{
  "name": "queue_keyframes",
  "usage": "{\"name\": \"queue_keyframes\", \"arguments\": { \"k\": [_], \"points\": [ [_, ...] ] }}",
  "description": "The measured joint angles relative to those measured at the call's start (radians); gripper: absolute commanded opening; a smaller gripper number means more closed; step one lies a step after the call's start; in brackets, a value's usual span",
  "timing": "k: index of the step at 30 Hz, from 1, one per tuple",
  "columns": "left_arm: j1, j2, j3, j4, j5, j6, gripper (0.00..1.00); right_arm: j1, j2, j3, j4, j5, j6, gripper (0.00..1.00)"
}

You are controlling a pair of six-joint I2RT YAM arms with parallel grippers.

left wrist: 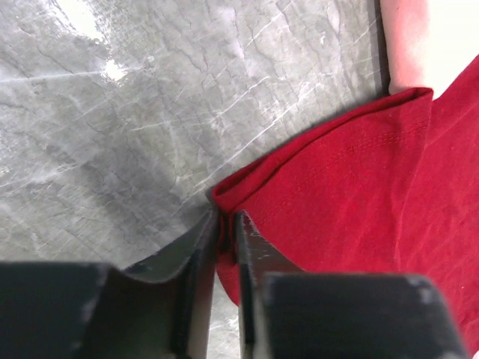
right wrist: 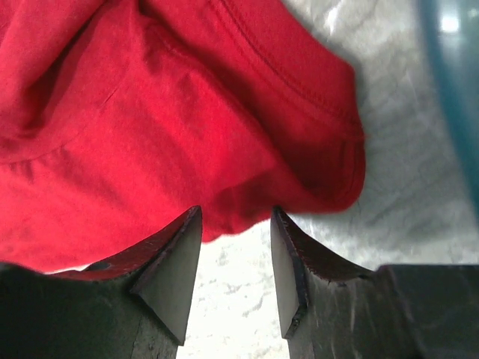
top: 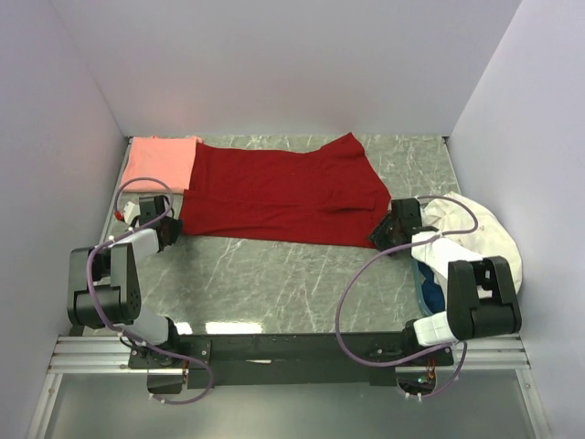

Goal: Fold and stack the t-shirts
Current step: Fold the tshirt

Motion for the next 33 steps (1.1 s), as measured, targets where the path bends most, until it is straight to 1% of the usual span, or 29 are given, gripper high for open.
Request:
{"name": "queue_keyframes", "arguments": {
  "k": [1,4,5,7,8,12,15,19,24,29,33],
  "points": [
    [0.000,0.002,0.000,0.000,-0.001,0.003,0.14,0.000,0.020,0.010,0.002,0.006,-0.003,0.47],
    [0.000,0.002,0.000,-0.003,-0.001,0.004,0.04,0.000,0.056,0.031,0.001,0.016,-0.005,0.41],
    [0.000,0.002,0.000,-0.003,-0.001,0.005,0.01,0.000,0.061,0.037,0.000,0.021,-0.006,0.30],
    [0.000,0.002,0.001,-0.006,-0.003,0.005,0.01,0.000,0.066,0.039,-0.005,0.031,-0.009,0.12],
    [0.000,0.002,0.004,-0.016,-0.005,0.004,0.01,-0.001,0.066,0.039,-0.013,0.035,-0.011,0.00],
    [0.001,-0.017,0.012,-0.064,-0.023,0.003,0.01,-0.001,0.058,0.040,-0.035,0.041,-0.018,0.00],
    [0.001,-0.064,0.013,-0.117,-0.045,0.002,0.01,-0.001,0.008,0.039,-0.066,0.040,-0.026,0.00],
    [0.005,-0.144,0.014,-0.188,-0.077,-0.005,0.01,-0.001,-0.137,0.024,-0.103,0.037,-0.033,0.00],
    [0.024,-0.259,0.004,-0.281,-0.106,-0.012,0.01,-0.001,-0.320,-0.035,-0.154,0.018,-0.037,0.00],
    [0.048,-0.407,-0.061,-0.367,-0.123,-0.018,0.01,-0.002,-0.507,-0.124,-0.247,-0.029,-0.032,0.00],
    [0.061,-0.512,-0.122,-0.433,-0.141,-0.026,0.01,-0.004,-0.648,-0.161,-0.336,-0.062,-0.025,0.00]
  ]
}}
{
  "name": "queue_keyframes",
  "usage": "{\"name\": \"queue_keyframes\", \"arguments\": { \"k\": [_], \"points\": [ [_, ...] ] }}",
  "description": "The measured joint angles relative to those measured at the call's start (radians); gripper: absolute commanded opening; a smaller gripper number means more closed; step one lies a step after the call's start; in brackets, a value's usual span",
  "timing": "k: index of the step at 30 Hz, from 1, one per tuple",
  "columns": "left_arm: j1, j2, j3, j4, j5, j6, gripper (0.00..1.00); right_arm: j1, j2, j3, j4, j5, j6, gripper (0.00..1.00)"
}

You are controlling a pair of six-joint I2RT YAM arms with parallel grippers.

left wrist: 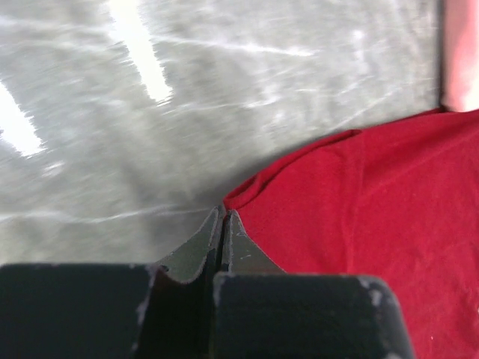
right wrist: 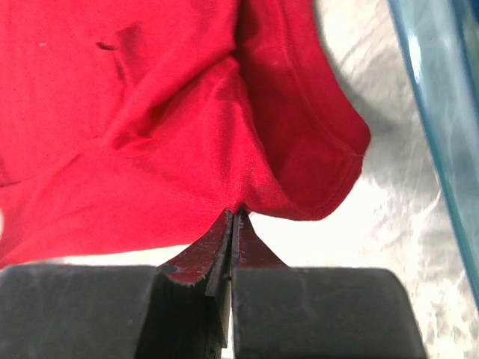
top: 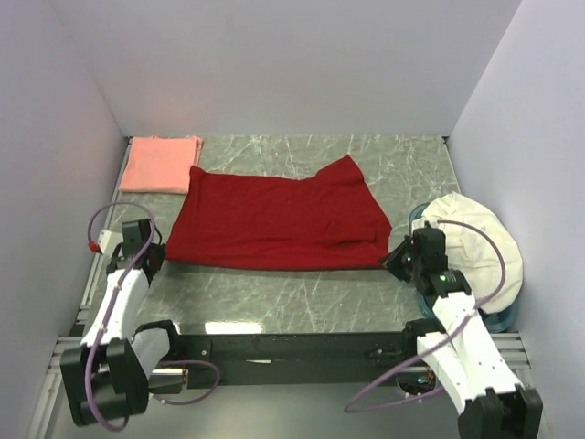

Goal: Fold and stack the t-shirts
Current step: Fold the tshirt

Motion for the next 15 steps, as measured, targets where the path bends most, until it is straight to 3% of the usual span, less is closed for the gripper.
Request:
{"name": "queue_keyframes", "arguments": {
  "k": [9,12,13,15],
  "points": [
    [0.010,-0.224,-0.097,-0.140,-0.032,-0.059,0.02,-0.002,-0.262,-0.040,-0.181,-0.065,0.026,0.00],
    [0.010,-0.266,-0.111,-0.167,-0.032,-0.088,0.20,-0.002,-0.311,-0.054,-0.229,-0.080,0.027,0.10],
    [0.010,-0.274,-0.114,-0.175,-0.033,-0.097,0.32,-0.002,-0.319,-0.058,-0.240,-0.083,0.028,0.21],
    [0.010,-0.279,-0.114,-0.186,-0.037,-0.110,0.42,-0.002,-0.333,-0.060,-0.268,-0.085,0.026,0.36]
  ]
}}
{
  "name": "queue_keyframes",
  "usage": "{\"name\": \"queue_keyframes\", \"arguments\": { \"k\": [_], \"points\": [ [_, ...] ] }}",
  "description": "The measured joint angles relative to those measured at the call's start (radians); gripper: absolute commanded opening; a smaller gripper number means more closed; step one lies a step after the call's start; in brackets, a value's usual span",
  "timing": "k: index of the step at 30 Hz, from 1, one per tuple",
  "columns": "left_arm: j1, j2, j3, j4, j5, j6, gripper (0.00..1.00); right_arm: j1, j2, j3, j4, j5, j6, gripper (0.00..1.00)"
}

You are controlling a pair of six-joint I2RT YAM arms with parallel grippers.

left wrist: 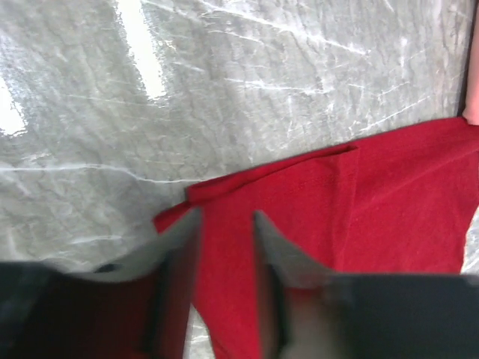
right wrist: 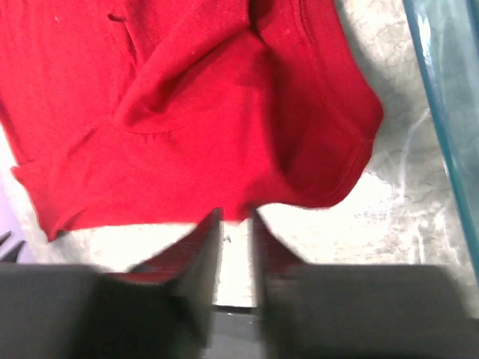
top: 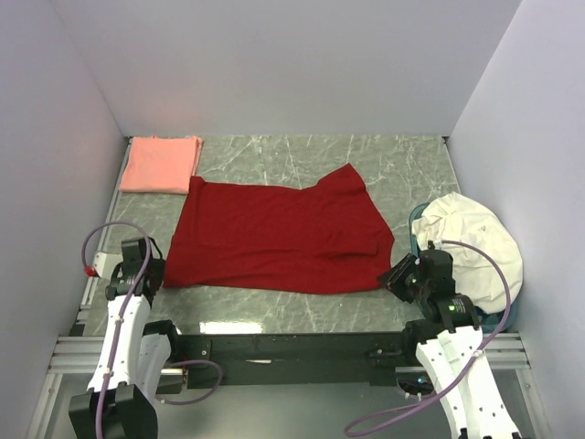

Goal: Fold and stack the t-shirts
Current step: Fold the tshirt

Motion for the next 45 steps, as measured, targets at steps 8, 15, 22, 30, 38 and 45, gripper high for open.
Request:
{"name": "queue_keyframes", "arguments": {
  "k": [8,15,22,30,38,45],
  "points": [
    [0.000,-0.062,0.019,-0.005,0.022,0.034,0.70,0.000,0.021,-0.001,0.009,-0.042,-0.034,0.57],
    [-0.001,-0.018,0.157,0.098,0.216,0.188,0.69,0.154,0.299,0.169,0.087,0.076,-0.045,0.51],
    [-0.043,0.139,0.309,0.117,0.382,0.372,0.70,0.353,0.753,0.496,0.241,0.293,-0.095,0.41],
    [-0.060,0.205,0.378,0.116,0.460,0.519,0.70,0.454,1.103,0.649,0.291,0.380,-0.138,0.40],
    [-0.063,0.225,0.352,0.127,0.527,0.556,0.70,0.491,1.278,0.724,0.289,0.399,-0.156,0.43],
    [-0.063,0.206,0.352,0.126,0.529,0.583,0.71,0.491,1.334,0.789,0.298,0.414,-0.161,0.43]
  ]
}}
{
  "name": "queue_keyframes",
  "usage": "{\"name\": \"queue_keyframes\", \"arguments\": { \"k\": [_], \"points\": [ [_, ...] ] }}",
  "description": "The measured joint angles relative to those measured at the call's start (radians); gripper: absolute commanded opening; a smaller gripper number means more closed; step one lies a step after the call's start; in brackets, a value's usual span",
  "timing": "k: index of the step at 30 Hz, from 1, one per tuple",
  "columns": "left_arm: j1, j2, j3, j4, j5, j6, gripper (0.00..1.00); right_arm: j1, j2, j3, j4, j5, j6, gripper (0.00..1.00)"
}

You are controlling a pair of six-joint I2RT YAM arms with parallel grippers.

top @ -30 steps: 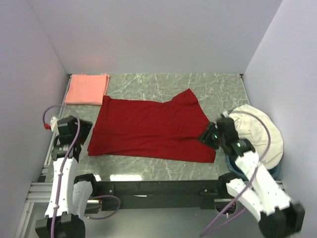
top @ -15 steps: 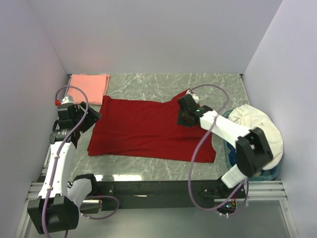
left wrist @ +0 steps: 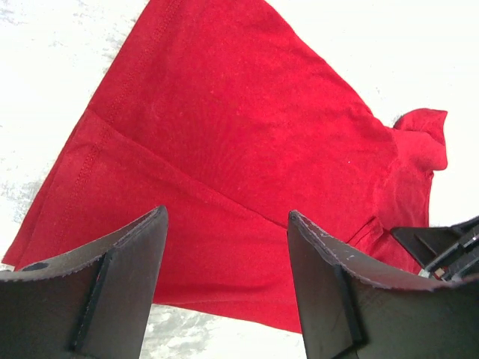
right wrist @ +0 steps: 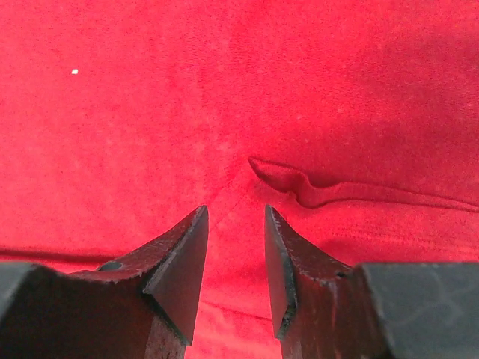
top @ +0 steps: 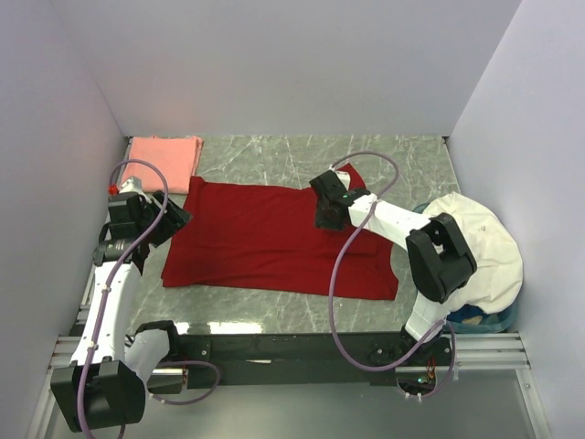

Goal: Fold and stack the t-shirts
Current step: Fold the tshirt

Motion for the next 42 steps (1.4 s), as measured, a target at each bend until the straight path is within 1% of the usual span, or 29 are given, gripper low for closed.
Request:
{"name": "queue_keyframes", "arguments": {
  "k": [8,22,27,30,34,39,40,42],
  "points": [
    [0.000,0.000,-0.007,0.000,-0.001,0.006,0.71,0.000,0.064,0.001,0.005,-0.001,0.000,0.43],
    [0.000,0.000,-0.017,-0.002,-0.002,0.007,0.71,0.000,0.102,0.001,0.019,0.006,0.000,0.43],
    [0.000,0.000,-0.017,-0.001,-0.002,0.007,0.70,0.000,0.102,0.001,0.026,0.014,0.000,0.41],
    [0.000,0.000,-0.017,-0.002,-0.002,0.007,0.71,0.000,0.102,0.000,0.037,0.013,0.001,0.39],
    [0.000,0.000,-0.017,-0.001,-0.002,0.007,0.71,0.000,0.102,0.000,0.046,0.009,0.002,0.31],
    [0.000,0.000,-0.017,-0.001,-0.002,0.007,0.71,0.000,0.103,0.000,0.056,0.000,0.004,0.24],
    [0.000,0.000,-0.017,-0.001,-0.002,0.007,0.71,0.000,0.103,0.000,0.057,-0.001,0.003,0.19],
    [0.000,0.000,-0.017,-0.001,-0.002,0.007,0.71,0.000,0.106,0.000,0.061,-0.003,0.004,0.14]
  ]
}}
